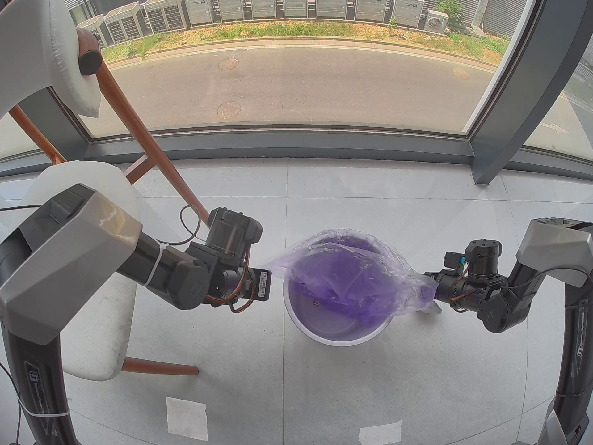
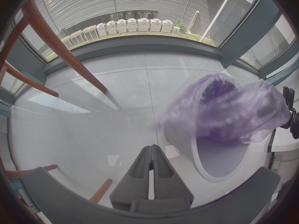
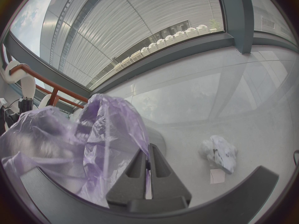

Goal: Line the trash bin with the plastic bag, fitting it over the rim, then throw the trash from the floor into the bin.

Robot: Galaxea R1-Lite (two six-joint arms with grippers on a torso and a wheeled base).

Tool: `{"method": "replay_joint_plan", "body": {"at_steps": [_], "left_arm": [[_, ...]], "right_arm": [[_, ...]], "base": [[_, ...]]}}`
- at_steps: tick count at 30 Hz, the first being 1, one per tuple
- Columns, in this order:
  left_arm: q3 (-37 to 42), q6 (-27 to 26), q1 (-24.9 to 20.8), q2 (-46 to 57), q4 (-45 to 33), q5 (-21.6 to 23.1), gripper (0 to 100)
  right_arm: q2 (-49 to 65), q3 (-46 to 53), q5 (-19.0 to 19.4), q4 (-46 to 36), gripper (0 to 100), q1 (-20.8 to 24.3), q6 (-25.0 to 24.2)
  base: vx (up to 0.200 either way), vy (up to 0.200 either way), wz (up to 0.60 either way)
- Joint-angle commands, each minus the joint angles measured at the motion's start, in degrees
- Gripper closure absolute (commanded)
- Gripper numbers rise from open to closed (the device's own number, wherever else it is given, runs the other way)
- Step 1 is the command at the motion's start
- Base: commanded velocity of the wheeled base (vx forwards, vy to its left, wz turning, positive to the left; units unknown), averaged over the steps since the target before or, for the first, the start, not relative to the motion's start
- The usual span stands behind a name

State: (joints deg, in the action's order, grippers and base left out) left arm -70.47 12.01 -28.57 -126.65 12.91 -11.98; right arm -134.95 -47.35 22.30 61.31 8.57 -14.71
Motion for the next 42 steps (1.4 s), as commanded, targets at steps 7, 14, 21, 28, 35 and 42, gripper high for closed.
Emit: {"method": "replay_joint_plan", "body": {"at_steps": [7,14,21,28,35,42], "left_arm": [[9.9,0.0,-0.6,2.2,7.7,-0.2,100],[11.1,0.0,-1.6,2.1,11.0,-0.2,100],[12.5,0.4,-2.9,7.1,11.1,-0.3,100],[10.7,6.6,-5.4,15.2,7.0,5.0,100],[-5.8,20.7,-9.0,14.6,-10.7,13.7,100],[-20.1,27.6,-11.5,8.4,-24.3,15.4,100]], "right_arm": [[3.6,9.1,1.3,0.4,100,0.1,4.6],[2.1,9.6,1.2,5.8,100,0.0,5.0],[4.9,12.0,1.2,9.0,0,0.0,4.6],[6.7,16.8,1.2,17.3,0,-0.6,0.1],[6.2,21.1,1.0,21.0,0,-0.4,0.3],[6.2,23.4,0.8,23.3,0,-0.4,0.2]], "base": [[0.000,0.000,0.00],[0.000,0.000,0.00],[0.000,0.000,0.00],[0.000,0.000,0.00],[0.000,0.000,0.00],[0.000,0.000,0.00]]}}
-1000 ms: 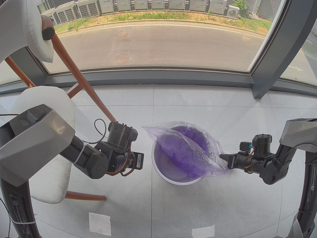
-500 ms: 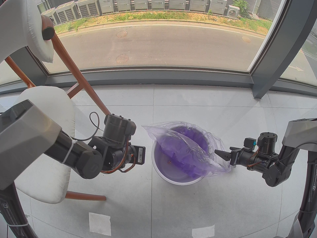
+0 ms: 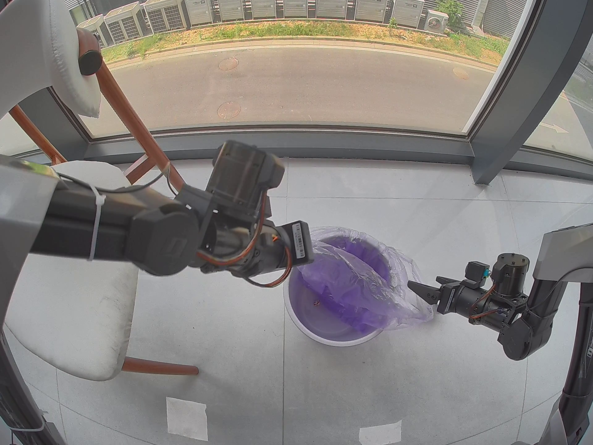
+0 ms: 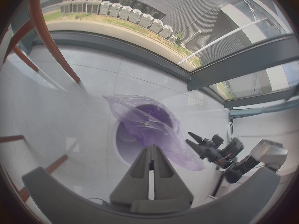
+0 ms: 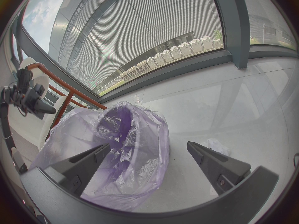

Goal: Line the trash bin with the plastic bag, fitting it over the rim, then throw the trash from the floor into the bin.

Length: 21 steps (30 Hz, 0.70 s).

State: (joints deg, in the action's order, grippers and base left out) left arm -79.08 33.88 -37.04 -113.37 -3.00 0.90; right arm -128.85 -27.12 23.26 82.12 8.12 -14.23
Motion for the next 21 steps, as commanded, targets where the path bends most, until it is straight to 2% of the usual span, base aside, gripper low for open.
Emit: {"method": "replay_joint_plan", "body": {"at_steps": [1,4,5,14,17,21], "left_arm": [[-13.0,5.8,-3.2,-6.3,-8.5,2.3,100],[-15.0,5.6,-3.7,-7.9,-9.4,1.7,100],[-15.1,5.5,-3.7,-8.0,-9.5,1.6,0],[-20.3,6.0,-5.7,-9.7,-12.8,0.1,0],[-23.5,6.1,-5.8,-12.0,-17.9,0.1,0],[-25.7,6.1,-5.8,-15.6,-21.0,0.1,0]], "right_arm": [[0.1,3.7,-0.1,3.1,0,0.1,-0.3],[0.1,4.1,-0.2,4.0,0,0.2,-0.2],[0.1,4.1,-0.2,4.0,0,0.2,-0.3],[0.1,4.8,-0.8,4.5,0,1.1,-0.3],[0.1,4.6,-1.3,4.5,0,1.9,-0.3],[0.1,4.7,-1.9,4.5,0,2.4,-0.2]], "base": [[0.000,0.000,0.00],[0.000,0.000,0.00],[0.000,0.000,0.00],[0.000,0.000,0.00],[0.000,0.000,0.00],[0.000,0.000,0.00]]}}
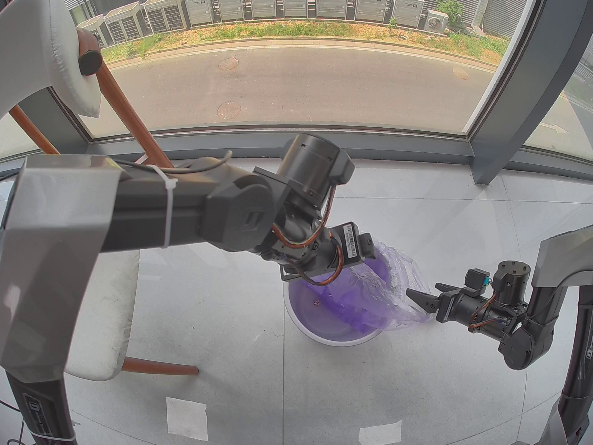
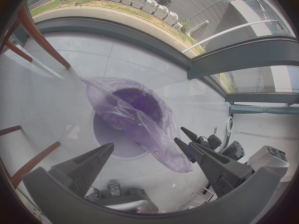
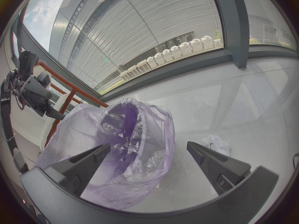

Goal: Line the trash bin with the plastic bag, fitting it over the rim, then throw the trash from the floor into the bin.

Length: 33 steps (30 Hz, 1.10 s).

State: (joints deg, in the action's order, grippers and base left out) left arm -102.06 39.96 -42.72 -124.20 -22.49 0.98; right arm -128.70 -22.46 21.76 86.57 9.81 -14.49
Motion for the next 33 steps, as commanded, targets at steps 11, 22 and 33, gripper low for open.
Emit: {"method": "replay_joint_plan", "body": {"at_steps": [11,22,33], "left_arm": [[-9.0,0.0,0.3,-11.0,-2.2,-1.4,100],[-0.3,0.0,-0.1,-5.2,-6.1,-3.8,100],[16.9,0.0,-1.7,-1.6,-6.8,-8.2,100]], "right_arm": [[0.3,0.2,-0.5,0.2,0,0.7,0.1],[-0.9,0.5,-0.5,2.5,0,0.4,0.1],[-1.8,0.6,-0.5,2.6,0,0.3,0.1]], "base": [[0.000,0.000,0.00],[0.000,0.000,0.00],[0.000,0.000,0.00]]}}
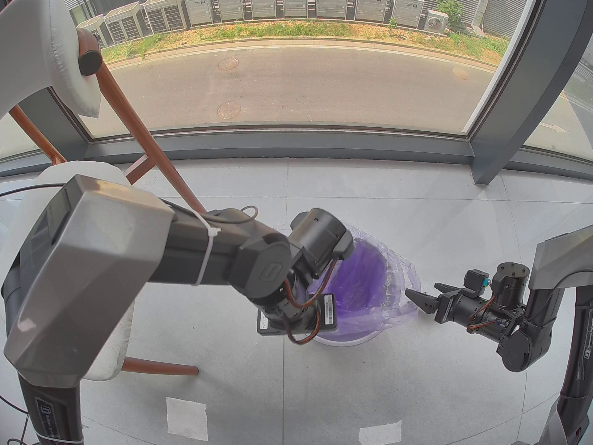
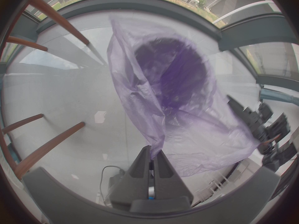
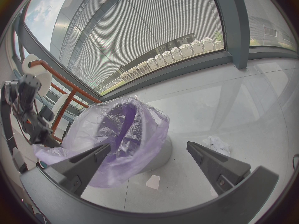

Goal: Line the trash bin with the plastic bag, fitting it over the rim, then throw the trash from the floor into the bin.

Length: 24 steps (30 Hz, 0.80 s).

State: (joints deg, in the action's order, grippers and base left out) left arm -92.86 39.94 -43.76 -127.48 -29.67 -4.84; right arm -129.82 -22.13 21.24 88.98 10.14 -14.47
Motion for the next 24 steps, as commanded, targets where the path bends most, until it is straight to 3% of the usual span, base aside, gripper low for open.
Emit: {"method": "replay_joint_plan", "body": {"at_steps": [1,17,19,21,24], "left_arm": [[8.8,0.1,-0.7,1.6,0.8,-3.0,100],[14.0,0.9,-2.5,1.4,5.5,-5.8,100],[14.0,1.5,-2.6,1.4,5.5,-5.8,100],[14.0,3.0,-3.3,1.1,5.5,-5.8,100],[14.0,3.8,-3.4,0.5,5.5,-6.3,100]], "right_arm": [[-0.7,0.3,0.0,0.1,0,0.0,0.1],[6.5,2.7,0.4,0.2,0,0.1,-0.9],[8.3,3.6,0.4,0.0,0,0.3,-2.4],[14.2,7.2,0.4,-2.4,0,3.1,-11.5],[17.6,9.8,0.4,-8.9,0,5.0,-15.9]], "base": [[0.000,0.000,0.00],[0.000,0.000,0.00],[0.000,0.000,0.00],[0.000,0.000,0.00],[0.000,0.000,0.00]]}}
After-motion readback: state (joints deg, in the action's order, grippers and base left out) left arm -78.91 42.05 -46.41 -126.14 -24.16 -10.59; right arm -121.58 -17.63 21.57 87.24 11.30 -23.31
